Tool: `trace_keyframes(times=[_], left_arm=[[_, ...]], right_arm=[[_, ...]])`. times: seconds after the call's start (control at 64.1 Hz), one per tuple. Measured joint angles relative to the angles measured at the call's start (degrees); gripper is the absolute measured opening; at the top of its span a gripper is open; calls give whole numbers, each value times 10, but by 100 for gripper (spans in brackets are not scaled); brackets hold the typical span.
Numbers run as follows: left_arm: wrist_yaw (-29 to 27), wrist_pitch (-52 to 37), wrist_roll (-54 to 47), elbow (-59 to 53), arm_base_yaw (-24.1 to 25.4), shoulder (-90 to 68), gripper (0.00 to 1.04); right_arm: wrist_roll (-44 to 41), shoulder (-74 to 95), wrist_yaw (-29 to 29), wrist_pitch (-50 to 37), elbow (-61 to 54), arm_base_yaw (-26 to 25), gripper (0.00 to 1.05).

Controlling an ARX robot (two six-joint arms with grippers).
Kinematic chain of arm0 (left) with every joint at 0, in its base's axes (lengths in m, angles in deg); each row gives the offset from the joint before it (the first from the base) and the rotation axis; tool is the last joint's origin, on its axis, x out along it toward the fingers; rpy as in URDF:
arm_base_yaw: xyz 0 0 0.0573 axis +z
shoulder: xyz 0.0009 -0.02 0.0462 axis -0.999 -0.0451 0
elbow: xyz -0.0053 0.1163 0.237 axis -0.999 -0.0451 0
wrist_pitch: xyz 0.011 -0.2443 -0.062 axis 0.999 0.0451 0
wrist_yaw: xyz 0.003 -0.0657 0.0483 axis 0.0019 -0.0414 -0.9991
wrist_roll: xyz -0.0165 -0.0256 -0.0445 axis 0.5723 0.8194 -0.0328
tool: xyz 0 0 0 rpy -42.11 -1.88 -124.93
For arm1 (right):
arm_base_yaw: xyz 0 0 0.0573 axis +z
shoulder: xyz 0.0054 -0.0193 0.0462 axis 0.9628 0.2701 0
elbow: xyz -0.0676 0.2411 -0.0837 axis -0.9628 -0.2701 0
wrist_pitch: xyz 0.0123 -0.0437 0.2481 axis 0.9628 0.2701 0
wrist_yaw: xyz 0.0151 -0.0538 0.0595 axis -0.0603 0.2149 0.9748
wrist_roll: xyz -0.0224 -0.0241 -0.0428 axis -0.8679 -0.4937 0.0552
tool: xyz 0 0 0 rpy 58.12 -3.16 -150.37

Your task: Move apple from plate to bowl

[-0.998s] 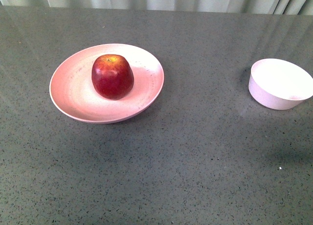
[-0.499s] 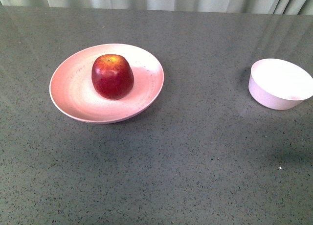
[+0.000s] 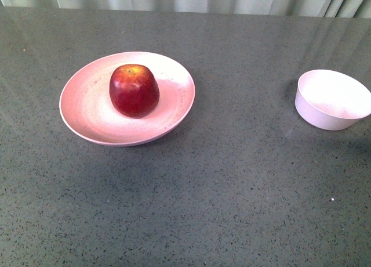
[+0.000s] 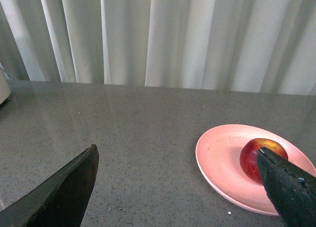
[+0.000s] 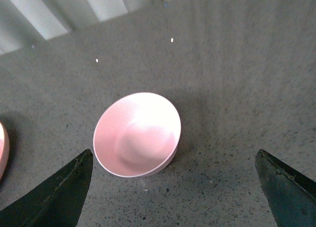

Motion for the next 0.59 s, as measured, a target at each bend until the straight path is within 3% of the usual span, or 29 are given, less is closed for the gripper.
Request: trace_keyframes(times=[0.203, 0.593], left_arm=[[0, 0, 0, 0, 0, 0, 96], [0, 0, 0, 0, 0, 0, 96]], right_arm=[[9, 189, 21, 17, 111, -3, 96], [10, 297, 11, 70, 205, 23, 96]])
